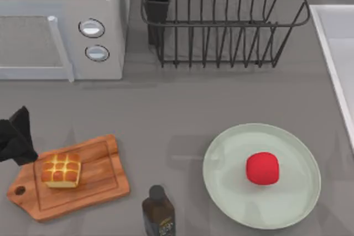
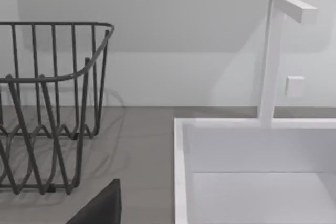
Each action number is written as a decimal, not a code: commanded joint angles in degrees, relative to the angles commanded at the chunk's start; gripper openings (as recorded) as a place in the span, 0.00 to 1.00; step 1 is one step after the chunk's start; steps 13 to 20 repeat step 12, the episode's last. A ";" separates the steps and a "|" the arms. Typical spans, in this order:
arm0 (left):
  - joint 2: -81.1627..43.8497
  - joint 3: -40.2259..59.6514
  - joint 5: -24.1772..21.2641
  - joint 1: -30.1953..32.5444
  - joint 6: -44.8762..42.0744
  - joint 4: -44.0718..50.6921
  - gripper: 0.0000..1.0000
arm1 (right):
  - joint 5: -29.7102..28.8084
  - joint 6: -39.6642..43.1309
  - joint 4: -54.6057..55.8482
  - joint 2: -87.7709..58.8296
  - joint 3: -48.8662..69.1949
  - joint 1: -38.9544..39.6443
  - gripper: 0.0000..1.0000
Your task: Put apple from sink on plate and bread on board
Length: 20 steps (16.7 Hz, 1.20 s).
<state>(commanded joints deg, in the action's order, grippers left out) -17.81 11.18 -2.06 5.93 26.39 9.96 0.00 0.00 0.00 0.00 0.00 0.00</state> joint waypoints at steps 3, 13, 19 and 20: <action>8.57 -4.93 0.79 -2.30 -11.58 -4.40 1.00 | 0.00 0.00 0.00 0.00 0.00 0.00 1.00; 17.80 -11.18 2.06 -5.93 -26.39 -9.96 1.00 | 0.00 0.00 0.00 0.00 0.00 0.00 1.00; 17.80 -11.18 2.06 -5.93 -26.39 -9.96 1.00 | 0.00 0.00 0.00 0.00 0.00 0.00 1.00; 17.80 -11.18 2.06 -5.93 -26.39 -9.96 1.00 | 0.00 0.00 0.00 0.00 0.00 0.00 1.00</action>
